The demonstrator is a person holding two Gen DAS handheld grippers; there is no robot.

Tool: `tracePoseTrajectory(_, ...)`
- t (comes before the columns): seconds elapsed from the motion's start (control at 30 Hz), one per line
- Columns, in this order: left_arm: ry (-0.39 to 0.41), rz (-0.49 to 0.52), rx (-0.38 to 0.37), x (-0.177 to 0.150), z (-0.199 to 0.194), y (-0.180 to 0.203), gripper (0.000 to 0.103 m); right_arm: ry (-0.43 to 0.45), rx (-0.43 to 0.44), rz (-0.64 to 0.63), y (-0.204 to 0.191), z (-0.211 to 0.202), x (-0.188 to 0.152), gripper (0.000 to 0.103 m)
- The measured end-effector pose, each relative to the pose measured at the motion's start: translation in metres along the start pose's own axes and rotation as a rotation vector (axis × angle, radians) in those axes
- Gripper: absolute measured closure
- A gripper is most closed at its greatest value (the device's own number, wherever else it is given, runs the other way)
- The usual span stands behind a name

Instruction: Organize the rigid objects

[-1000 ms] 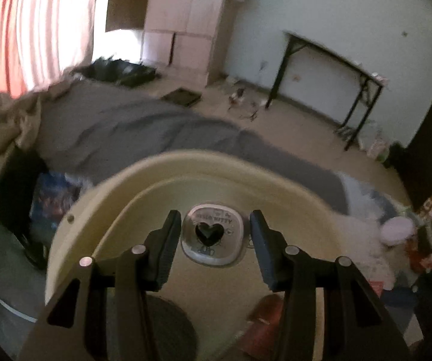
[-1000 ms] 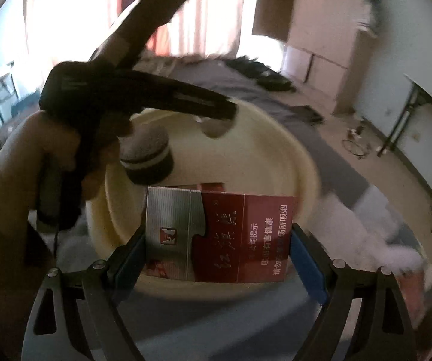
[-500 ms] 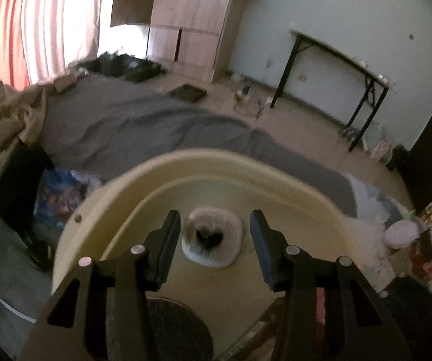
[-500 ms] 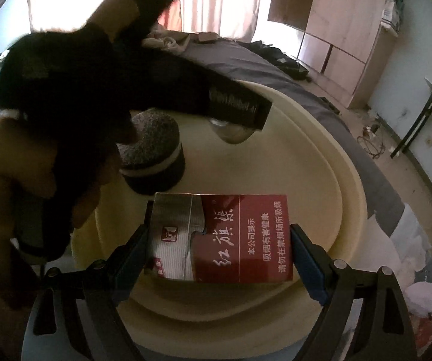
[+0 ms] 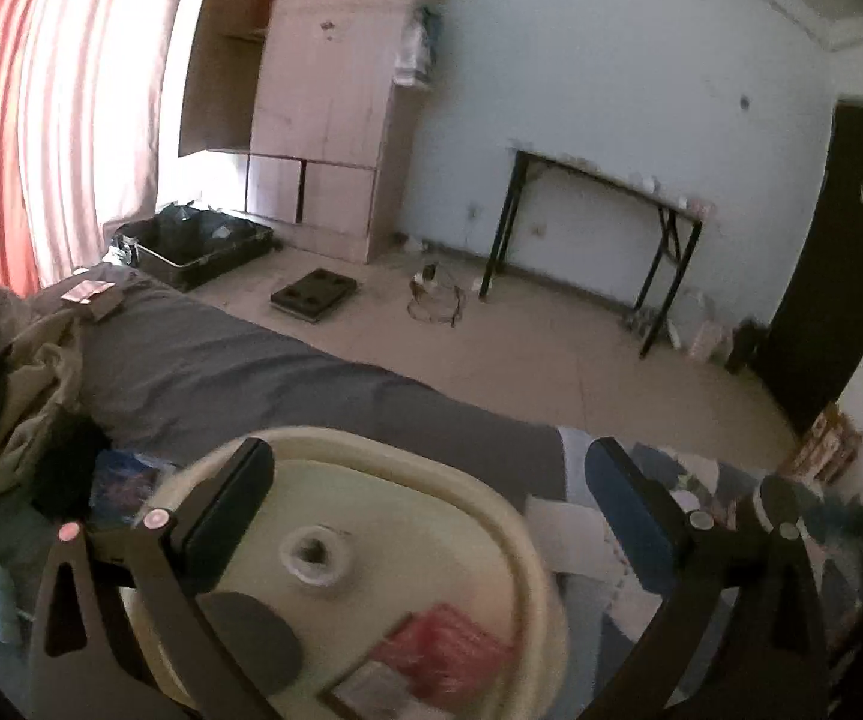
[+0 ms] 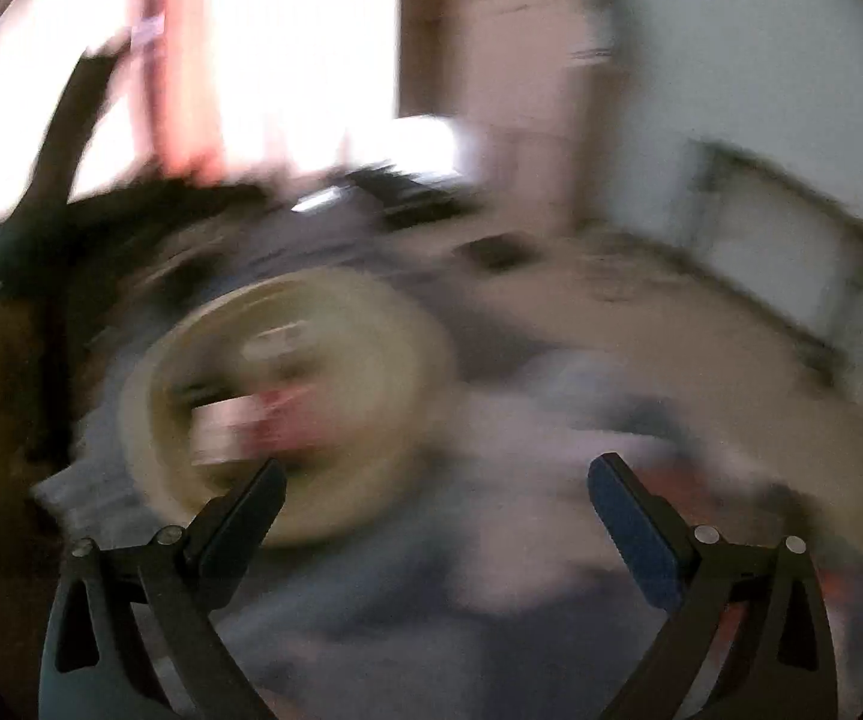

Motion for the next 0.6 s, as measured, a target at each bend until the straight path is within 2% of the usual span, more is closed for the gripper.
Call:
tracePoseTrajectory(0.07,-0.025,0.034,0.020,0.005,0.007,0.025,0.000,0.085,-0.146,0.118,0.057,-0.033,0.000,0.000)
tracePoseTrajectory(0.17,0.015,0.144,0.019,0.020,0.002,0.074,0.000,0.125,-0.258,0.259,0.127,-0.061,-0.011,0.000)
tracePoseTrajectory(0.2,0.031,0.179,0.047,0.023,0.003,0.085,0.000,0.134,-0.288,0.298,0.142,-0.068,-0.015,0.000)
tracePoseTrajectory(0.23,0.009,0.195,0.083,0.028,0.015,0.103,0.000,0.161,-0.328,0.345,0.160,-0.077,-0.021,0.000)
tracePoseTrajectory(0.3,-0.051,0.188,0.041,0.025,0.036,0.124,0.000,0.223,-0.402,0.424,0.192,-0.093,-0.032,0.000)
tracePoseTrajectory(0.33,-0.075,0.195,-0.013,0.018,0.050,0.138,0.000,0.226,-0.408,0.447,0.199,-0.095,-0.036,0.000)
tracePoseTrajectory(0.4,-0.065,0.231,-0.045,0.002,0.063,0.157,0.000,0.204,-0.390,0.515,0.214,-0.086,-0.044,0.000)
tracePoseTrajectory(0.43,-0.080,0.288,-0.078,-0.008,0.078,0.170,0.000,0.175,-0.368,0.529,0.219,-0.077,-0.049,0.000)
tracePoseTrajectory(0.5,-0.165,0.325,-0.049,-0.017,0.103,0.180,0.000,0.089,-0.350,0.485,0.218,-0.054,-0.056,0.000)
tracePoseTrajectory(0.57,-0.142,0.305,-0.119,-0.022,0.108,0.179,0.000,0.005,-0.374,0.428,0.217,-0.036,-0.062,0.000)
tracePoseTrajectory(0.6,-0.159,0.291,-0.161,-0.025,0.111,0.179,0.000,-0.036,-0.385,0.395,0.216,-0.024,-0.063,0.000)
Point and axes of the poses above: each gripper's, at about its wrist camera, not at the fingertips, and z roughly the way its jaws point, y to its right, x to its top, the point moved 2 cm from there along z, roughly the way its jaws point, and after that the axes turned 12 degrees about z, right-handed, at the moved point
